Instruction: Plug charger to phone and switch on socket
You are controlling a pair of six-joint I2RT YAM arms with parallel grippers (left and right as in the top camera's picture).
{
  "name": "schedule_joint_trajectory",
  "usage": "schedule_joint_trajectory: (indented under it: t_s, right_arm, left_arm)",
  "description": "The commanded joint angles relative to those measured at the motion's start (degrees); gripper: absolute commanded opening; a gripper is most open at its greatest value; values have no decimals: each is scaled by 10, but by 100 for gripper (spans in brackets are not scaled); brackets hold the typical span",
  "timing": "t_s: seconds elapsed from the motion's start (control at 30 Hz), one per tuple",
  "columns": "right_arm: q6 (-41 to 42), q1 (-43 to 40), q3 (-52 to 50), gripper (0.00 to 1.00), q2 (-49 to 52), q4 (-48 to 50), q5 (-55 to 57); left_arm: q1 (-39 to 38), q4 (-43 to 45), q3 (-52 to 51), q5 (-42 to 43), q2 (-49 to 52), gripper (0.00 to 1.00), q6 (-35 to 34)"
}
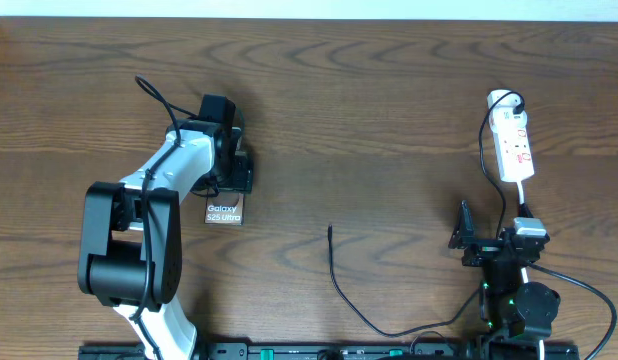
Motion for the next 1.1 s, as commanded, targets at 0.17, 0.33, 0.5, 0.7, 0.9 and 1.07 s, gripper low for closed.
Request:
schedule_joint_trajectory:
  t_s: [0.17,0.33,0.5,0.7,0.9,1.07]
  right_arm:
    - [-7,5,0,99,0,-3,3]
    - [-7,5,0,99,0,-3,3]
    - [-7,5,0,99,0,-3,3]
    - [-7,5,0,99,0,-3,3]
    - [-7,5,0,99,0,-3,3]
    - [-7,5,0,99,0,-3,3]
  left_arm:
    - [-1,3,1,-5,3,57,3]
    - [-1,-3,1,-5,3,88,3]
    - [-1,-5,1,-5,3,93,3]
    - [-1,-14,1,-5,3,94,3]
    - [-1,-25,1,-4,3,94,3]
    - [-1,-27,1,28,3,94,4]
